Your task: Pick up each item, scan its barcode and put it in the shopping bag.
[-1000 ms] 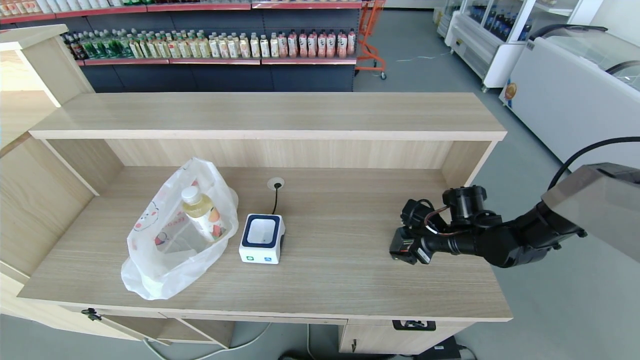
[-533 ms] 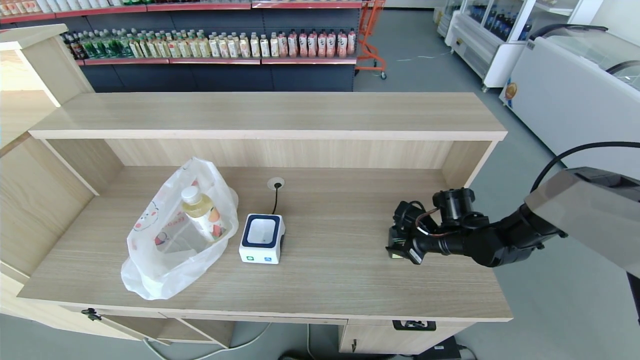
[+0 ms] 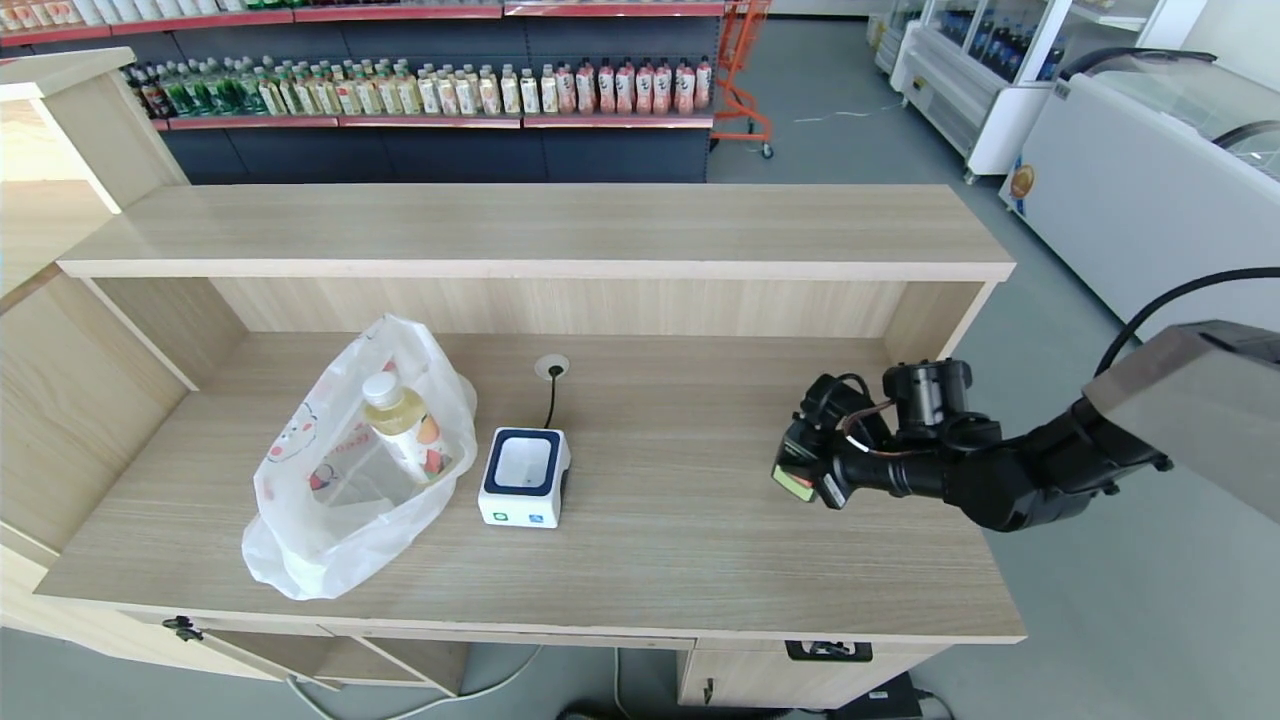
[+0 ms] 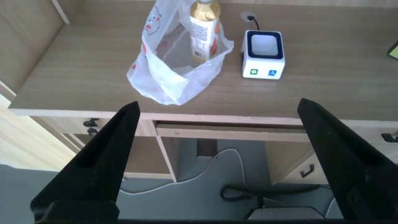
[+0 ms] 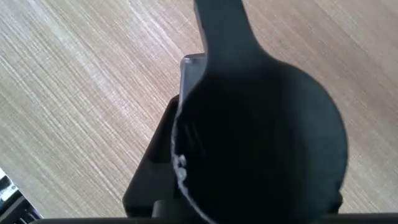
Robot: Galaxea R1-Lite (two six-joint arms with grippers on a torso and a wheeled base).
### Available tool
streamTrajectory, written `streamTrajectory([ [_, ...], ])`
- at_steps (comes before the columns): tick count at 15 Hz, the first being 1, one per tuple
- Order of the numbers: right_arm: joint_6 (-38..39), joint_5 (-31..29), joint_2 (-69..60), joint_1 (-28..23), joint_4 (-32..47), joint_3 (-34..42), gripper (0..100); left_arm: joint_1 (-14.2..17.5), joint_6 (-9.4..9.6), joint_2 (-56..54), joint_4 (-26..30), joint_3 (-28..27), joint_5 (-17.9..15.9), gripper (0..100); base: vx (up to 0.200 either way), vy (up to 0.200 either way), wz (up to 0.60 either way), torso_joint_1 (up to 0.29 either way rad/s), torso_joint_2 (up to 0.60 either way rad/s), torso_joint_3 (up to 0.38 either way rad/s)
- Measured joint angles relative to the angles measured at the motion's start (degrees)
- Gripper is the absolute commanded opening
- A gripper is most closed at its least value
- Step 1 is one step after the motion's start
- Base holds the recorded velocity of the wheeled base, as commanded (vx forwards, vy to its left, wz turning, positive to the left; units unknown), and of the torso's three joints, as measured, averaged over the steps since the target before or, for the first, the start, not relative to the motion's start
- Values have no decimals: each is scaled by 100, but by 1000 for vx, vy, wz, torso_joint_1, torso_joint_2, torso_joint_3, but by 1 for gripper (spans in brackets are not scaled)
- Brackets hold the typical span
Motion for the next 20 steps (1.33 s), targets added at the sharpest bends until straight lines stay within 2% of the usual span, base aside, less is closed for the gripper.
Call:
streamTrajectory([
  [3,241,-9,-791,-190,-835,1161,0,0,2,0,0,0,-2,100,0,0,0,0,0,0],
  [4,66,-18,-1137,-315,-1273,1877,0,0,0,0,0,0,-2,100,0,0,0,0,0,0],
  [5,-444,11,-1557,-441,-1593,2567,0,0,0,0,0,0,-2,100,0,0,0,0,0,0],
  [7,-2389,525,-2363,-621,-1894,3399,0,0,0,0,0,0,0,100,0,0,0,0,0,0],
  [10,-5726,1684,-3120,-527,-1758,3650,0,0,0,0,2,0,-2,100,0,0,0,0,0,0],
  [12,-7853,2163,-3385,-38,-1408,3656,0,0,0,0,2,0,-4,100,0,0,0,0,0,0],
  [13,-8641,2261,-3458,425,-1065,3656,0,0,2,0,2,0,-4,100,0,0,0,0,0,0],
  [15,-10374,2363,-3473,1492,169,3643,0,0,0,0,2,0,-2,100,0,0,0,0,0,0],
  [17,-11502,2411,-3454,2046,1215,3639,0,0,0,0,2,0,-2,100,0,0,0,0,0,0],
  [20,-11751,2622,-3493,2238,1297,3593,0,0,0,0,2,0,-2,100,0,0,0,0,0,0],
])
